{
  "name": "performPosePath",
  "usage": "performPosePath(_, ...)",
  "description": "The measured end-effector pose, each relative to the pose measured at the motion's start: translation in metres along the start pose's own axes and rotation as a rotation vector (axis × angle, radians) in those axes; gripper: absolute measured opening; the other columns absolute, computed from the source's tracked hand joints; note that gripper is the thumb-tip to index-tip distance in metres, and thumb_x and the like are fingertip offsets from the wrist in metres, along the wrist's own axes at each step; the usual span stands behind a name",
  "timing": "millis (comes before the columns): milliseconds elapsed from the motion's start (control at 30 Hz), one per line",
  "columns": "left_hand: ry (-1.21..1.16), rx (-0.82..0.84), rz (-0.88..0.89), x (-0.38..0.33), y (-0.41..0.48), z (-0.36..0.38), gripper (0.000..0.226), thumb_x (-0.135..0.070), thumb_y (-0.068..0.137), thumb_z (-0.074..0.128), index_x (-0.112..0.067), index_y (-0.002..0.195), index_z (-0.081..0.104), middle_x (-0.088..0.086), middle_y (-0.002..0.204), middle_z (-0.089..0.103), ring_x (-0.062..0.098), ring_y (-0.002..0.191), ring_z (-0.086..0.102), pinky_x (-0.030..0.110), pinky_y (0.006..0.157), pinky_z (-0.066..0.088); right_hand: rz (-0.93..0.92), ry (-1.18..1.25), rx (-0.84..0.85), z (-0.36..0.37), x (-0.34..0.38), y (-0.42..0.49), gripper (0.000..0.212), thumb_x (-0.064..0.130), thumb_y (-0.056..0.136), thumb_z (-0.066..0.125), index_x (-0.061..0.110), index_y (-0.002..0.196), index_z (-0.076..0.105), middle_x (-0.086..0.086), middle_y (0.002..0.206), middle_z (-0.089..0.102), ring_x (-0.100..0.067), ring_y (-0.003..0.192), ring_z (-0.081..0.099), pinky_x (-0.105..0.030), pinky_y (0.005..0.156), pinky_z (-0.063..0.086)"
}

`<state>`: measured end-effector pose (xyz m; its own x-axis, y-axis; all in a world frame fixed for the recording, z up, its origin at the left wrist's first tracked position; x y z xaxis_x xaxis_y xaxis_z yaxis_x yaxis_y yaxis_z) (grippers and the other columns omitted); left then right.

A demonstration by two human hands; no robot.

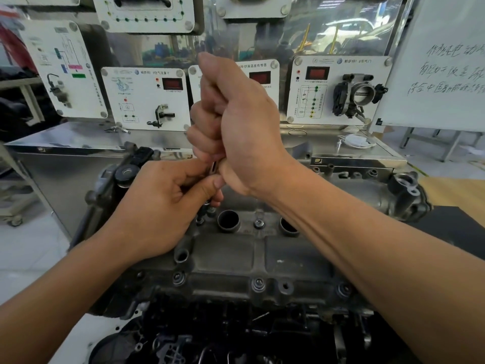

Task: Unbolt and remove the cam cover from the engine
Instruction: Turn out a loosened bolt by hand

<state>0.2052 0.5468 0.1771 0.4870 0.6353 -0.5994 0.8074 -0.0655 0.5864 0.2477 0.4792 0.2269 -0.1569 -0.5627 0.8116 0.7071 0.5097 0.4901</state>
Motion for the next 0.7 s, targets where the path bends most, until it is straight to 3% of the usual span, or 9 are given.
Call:
performPosePath(67,0.02,-0.015,0.017,-0.003,-0.001,0.001,0.023,-0.027,0.09,0.059,-0.012,0.079,0.072,-0.006,0.067,0.072,-0.004,0.068,0.067,0.002,0.062,0.044,0.006,0.021,0.0,-0.003,0.0,-0.003,0.053,0.019,0.102,0.043,0.02,0.052,0.025,0.007,0.043,0.017,-0.01,0.038,0.01,-0.016,0.042,0.017)
performPosePath(300,0.048,-0.059,0.027,0.001,-0.001,-0.001,0.036,-0.043,0.086,0.055,-0.013,0.079,0.074,-0.01,0.067,0.073,-0.001,0.068,0.069,0.004,0.063,0.046,0.066,0.02,0.094,-0.001,-0.004,0.001,0.055,0.022,0.102,0.04,0.023,0.049,0.026,0.008,0.042,0.017,-0.008,0.037,0.011,-0.015,0.042,0.018)
performPosePath(433,0.054,-0.049,0.013,0.003,0.001,-0.003,0.03,-0.036,0.087,0.059,-0.012,0.075,0.073,-0.008,0.067,0.073,-0.006,0.06,0.064,0.002,0.057,0.041,0.102,0.014,0.108,0.002,-0.005,0.004,0.055,0.024,0.102,0.039,0.022,0.049,0.027,0.008,0.043,0.017,-0.009,0.038,0.011,-0.017,0.042,0.016)
performPosePath(567,-0.037,0.011,0.005,-0.003,0.001,-0.001,0.017,-0.027,0.089,0.06,-0.025,0.077,0.071,-0.011,0.069,0.073,-0.005,0.061,0.065,0.002,0.06,0.043,-0.005,-0.151,-0.073,-0.002,0.003,-0.002,0.048,0.023,0.104,0.038,0.014,0.057,0.031,-0.002,0.047,0.021,-0.016,0.044,0.02,-0.031,0.045,0.022)
performPosePath(667,0.006,-0.014,0.165,-0.018,-0.002,0.0,0.056,0.005,0.093,0.06,-0.04,0.061,0.067,-0.03,0.05,0.056,-0.019,0.047,0.051,-0.006,0.052,0.034,-0.073,-0.336,-0.253,-0.003,0.011,-0.011,0.046,0.023,0.104,0.037,0.012,0.06,0.034,-0.011,0.053,0.026,-0.021,0.05,0.026,-0.041,0.051,0.025)
performPosePath(700,0.041,-0.019,0.203,-0.022,-0.003,0.001,0.054,0.009,0.093,0.058,-0.038,0.07,0.071,-0.035,0.047,0.051,-0.023,0.045,0.045,-0.009,0.051,0.029,-0.085,-0.342,-0.285,-0.002,0.011,-0.013,0.051,0.023,0.104,0.037,0.012,0.055,0.03,-0.005,0.047,0.026,-0.018,0.045,0.026,-0.039,0.051,0.024)
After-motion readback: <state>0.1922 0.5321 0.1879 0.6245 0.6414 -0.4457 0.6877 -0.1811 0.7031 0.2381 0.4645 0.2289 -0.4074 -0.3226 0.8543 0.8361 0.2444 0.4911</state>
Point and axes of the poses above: each hand's wrist, its own y-axis towards the middle knuckle, its own z-axis out of the palm, x = y × z, the point moved 8 cm from there along y, towards the middle knuckle
